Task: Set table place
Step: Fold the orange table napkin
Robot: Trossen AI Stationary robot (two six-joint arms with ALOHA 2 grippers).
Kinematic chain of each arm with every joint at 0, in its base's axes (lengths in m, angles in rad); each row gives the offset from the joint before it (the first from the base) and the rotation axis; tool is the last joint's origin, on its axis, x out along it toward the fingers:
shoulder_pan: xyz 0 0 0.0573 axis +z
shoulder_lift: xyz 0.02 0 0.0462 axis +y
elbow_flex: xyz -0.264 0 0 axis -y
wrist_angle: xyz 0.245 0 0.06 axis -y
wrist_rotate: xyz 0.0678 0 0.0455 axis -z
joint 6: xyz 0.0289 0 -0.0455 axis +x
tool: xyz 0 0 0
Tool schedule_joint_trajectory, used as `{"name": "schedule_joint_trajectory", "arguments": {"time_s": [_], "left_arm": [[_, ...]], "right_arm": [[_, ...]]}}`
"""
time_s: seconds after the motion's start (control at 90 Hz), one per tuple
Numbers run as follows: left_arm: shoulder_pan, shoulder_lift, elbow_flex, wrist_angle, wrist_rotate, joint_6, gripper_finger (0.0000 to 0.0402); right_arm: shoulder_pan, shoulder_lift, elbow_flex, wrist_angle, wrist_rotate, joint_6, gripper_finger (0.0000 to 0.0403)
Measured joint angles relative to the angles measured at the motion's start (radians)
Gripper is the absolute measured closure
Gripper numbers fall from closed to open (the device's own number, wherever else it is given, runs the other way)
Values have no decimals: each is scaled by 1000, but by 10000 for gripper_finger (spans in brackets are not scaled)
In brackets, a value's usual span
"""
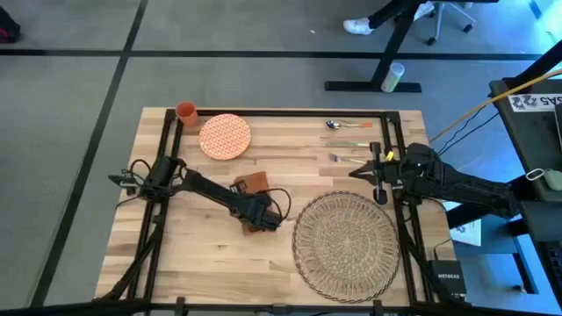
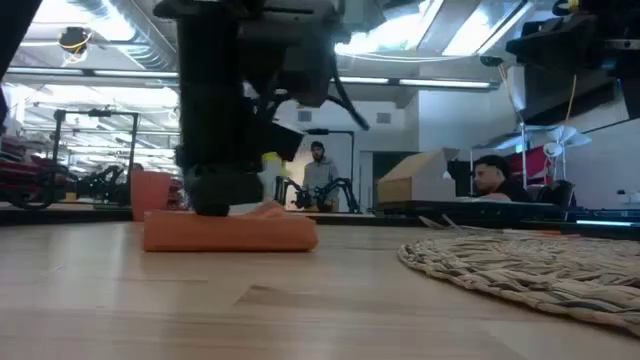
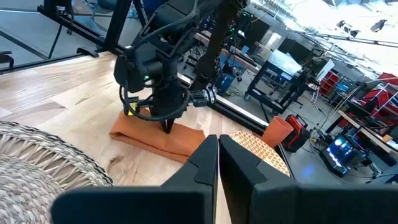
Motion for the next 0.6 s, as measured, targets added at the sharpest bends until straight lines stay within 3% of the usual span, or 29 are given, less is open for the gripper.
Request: {"name": "schedule_joint_trajectory", "arguments": {"time_s": [0.267, 0.6], "left_arm": [[-82, 1, -2, -146, 0, -83, 401], [-144, -163, -2, -28, 29, -133, 401]], "right_arm": [[0, 0, 0, 0, 0, 0, 402], [0, 0, 0, 1, 0, 7, 402]]}}
